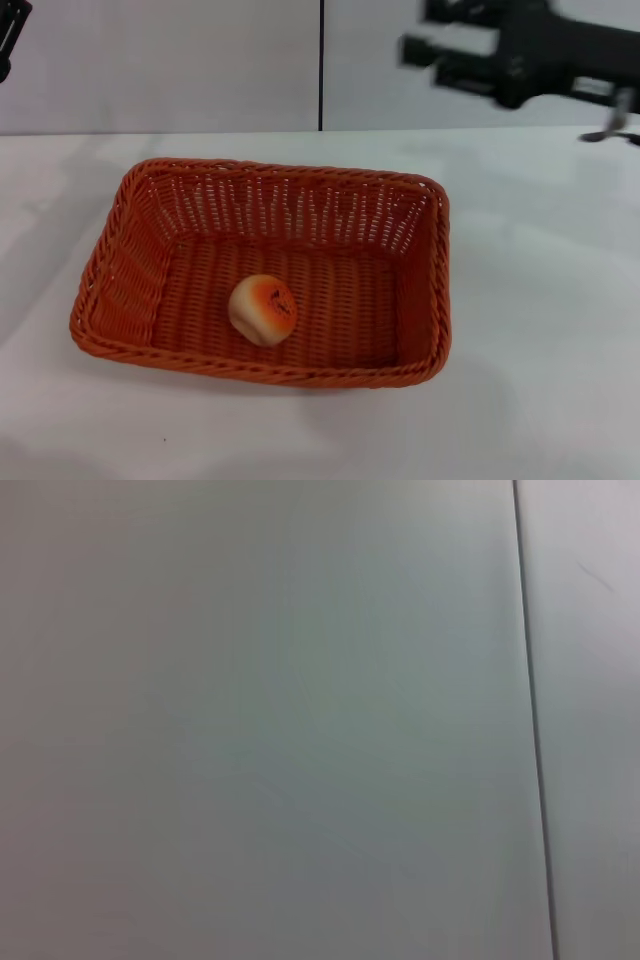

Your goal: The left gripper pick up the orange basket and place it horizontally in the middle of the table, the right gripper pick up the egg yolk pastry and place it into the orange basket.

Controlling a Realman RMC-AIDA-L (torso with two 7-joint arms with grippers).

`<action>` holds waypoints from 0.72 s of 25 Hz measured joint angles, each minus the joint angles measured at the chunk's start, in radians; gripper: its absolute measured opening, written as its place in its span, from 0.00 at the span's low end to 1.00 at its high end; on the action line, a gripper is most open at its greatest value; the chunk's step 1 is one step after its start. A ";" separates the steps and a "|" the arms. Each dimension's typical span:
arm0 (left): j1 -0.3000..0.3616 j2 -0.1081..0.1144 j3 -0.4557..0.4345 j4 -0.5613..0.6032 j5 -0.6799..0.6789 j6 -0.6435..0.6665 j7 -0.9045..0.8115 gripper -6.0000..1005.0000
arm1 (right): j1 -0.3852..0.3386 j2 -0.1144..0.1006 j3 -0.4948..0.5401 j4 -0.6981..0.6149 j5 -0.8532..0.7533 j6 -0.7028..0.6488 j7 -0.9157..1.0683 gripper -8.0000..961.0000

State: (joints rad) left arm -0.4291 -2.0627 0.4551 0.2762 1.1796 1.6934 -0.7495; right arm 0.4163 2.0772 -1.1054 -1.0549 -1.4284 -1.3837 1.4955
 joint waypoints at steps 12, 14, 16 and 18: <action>-0.006 0.001 -0.014 0.003 -0.002 0.003 0.001 0.56 | -0.199 0.002 0.012 0.492 0.954 -0.182 -0.890 0.61; -0.007 0.001 -0.018 0.002 -0.003 0.003 0.003 0.56 | -0.196 0.002 0.018 0.534 1.001 -0.206 -0.925 0.61; -0.008 -0.001 -0.026 0.001 -0.003 0.004 0.006 0.56 | -0.188 0.002 0.028 0.618 1.089 -0.257 -0.984 0.61; -0.008 -0.002 -0.031 0.001 -0.003 0.002 0.006 0.56 | -0.179 0.002 0.033 0.681 1.152 -0.292 -1.020 0.61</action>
State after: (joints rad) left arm -0.4373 -2.0645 0.4240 0.2768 1.1765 1.6958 -0.7439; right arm 0.2370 2.0788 -1.0725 -0.3744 -0.2767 -1.6756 0.4758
